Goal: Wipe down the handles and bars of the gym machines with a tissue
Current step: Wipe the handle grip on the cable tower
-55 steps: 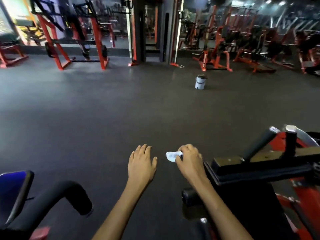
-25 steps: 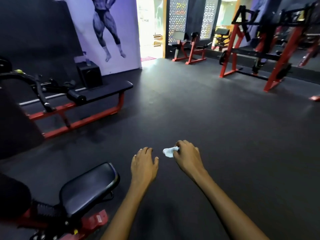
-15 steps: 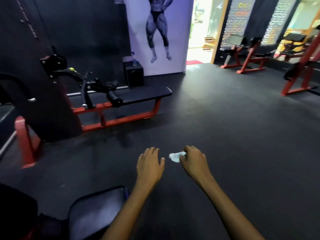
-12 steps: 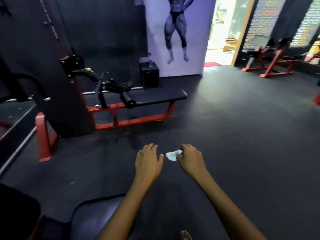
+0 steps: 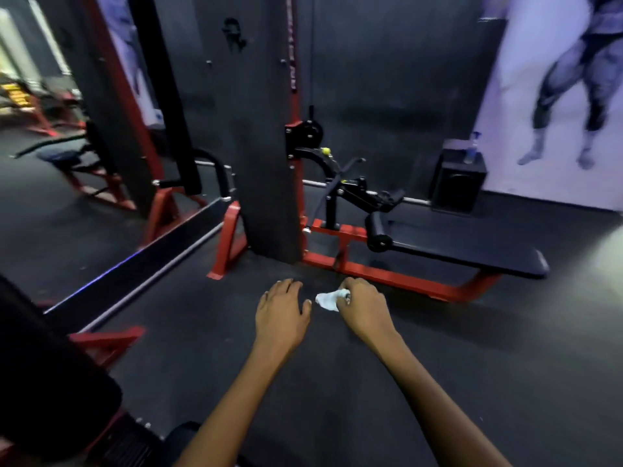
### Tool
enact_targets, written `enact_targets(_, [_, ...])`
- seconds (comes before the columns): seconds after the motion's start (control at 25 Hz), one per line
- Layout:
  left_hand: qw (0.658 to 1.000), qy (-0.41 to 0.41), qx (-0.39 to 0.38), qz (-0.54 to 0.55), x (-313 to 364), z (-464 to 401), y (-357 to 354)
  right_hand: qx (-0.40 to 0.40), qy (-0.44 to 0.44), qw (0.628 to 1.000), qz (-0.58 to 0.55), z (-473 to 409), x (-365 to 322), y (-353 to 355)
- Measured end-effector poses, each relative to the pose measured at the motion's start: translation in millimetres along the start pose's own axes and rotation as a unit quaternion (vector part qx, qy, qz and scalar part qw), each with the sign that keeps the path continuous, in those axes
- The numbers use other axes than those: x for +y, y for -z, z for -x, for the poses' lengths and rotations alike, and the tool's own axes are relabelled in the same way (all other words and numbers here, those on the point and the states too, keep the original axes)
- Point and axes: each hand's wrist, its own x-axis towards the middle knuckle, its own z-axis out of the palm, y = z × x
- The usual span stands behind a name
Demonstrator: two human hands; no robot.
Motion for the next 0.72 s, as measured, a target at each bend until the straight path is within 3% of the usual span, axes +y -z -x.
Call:
enact_targets(0.4, [0.985, 0.141, 0.096, -0.030, -108, -240, -15, -0.059, 0.144, 0.988, -0.010, -277, -59, -79])
enact_targets(0.72, [0.960, 0.175, 0.219, -0.023, -224, -387, 29, -0.050, 0.167, 0.968, -0.178, -444, -125, -157])
